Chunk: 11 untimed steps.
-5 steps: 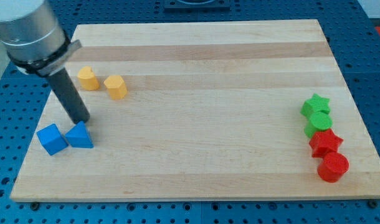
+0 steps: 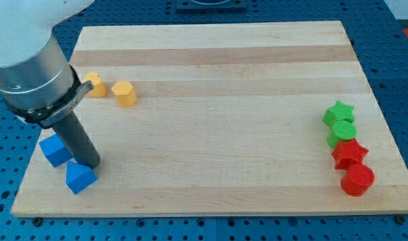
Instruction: Move the blue triangle below the blue cube
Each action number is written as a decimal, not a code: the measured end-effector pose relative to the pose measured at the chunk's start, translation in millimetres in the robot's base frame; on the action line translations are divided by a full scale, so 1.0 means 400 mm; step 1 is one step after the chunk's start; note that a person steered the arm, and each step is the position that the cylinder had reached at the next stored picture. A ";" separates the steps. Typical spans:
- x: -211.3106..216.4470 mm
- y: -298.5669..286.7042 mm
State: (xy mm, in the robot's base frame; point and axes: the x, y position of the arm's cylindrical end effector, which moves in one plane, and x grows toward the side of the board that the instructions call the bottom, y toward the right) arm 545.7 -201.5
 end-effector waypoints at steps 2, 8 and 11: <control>0.009 -0.059; 0.063 0.001; -0.205 0.003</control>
